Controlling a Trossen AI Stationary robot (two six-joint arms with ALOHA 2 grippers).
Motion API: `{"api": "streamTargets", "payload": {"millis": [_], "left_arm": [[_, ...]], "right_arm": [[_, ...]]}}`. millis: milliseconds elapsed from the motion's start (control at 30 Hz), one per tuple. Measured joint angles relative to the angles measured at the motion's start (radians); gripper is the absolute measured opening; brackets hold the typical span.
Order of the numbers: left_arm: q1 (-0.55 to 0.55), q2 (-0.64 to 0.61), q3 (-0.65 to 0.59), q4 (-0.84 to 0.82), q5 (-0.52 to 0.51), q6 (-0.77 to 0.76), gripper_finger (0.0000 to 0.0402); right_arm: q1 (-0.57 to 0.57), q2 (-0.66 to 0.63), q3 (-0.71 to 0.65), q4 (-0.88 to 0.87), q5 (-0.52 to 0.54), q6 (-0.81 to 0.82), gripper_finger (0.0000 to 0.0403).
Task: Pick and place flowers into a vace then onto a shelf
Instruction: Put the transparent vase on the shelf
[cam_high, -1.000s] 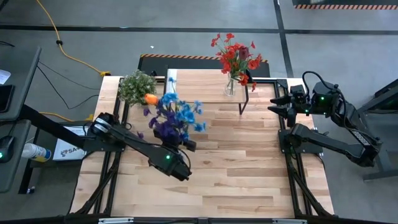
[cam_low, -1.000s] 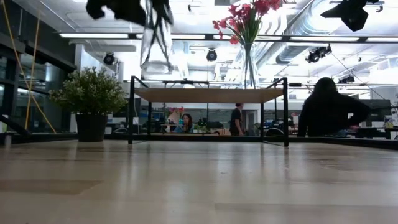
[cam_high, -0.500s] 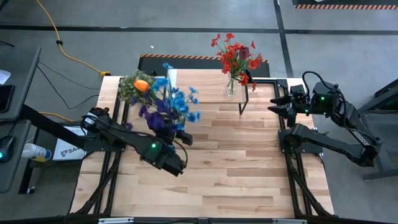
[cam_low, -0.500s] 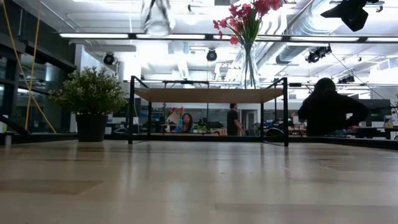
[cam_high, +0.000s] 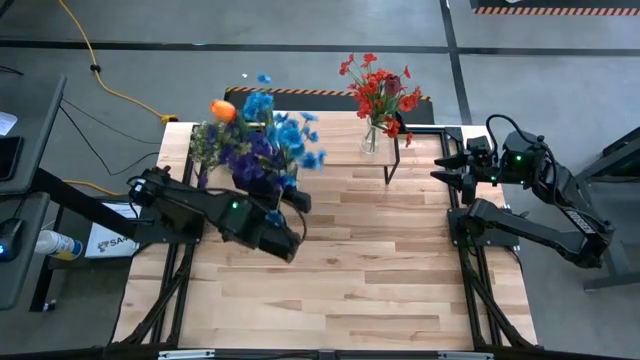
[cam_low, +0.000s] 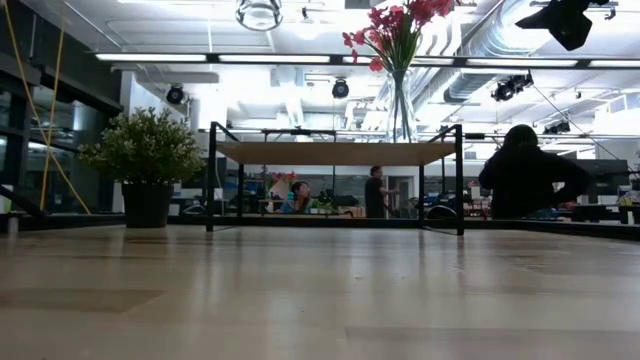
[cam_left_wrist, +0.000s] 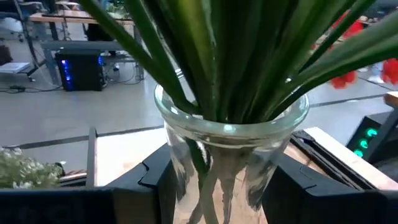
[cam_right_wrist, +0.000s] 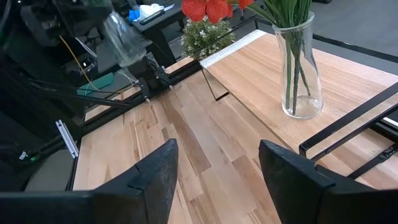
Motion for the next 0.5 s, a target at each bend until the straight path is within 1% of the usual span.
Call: {"api": "streamTargets", "payload": {"millis": [267,500], "left_arm": [[0.079,0.0,0.09,0.0,-0.002,0.057,0.0204],[0.147,0.0,0.117,0.003,-0.003,0.072,0.0204]], "right_arm": [[0.0,0.0,0.0,0.0,0.0,0.0,0.0215],[0.0,0.0,0.0,0.0,0.0,-0.002,0.0217]]}}
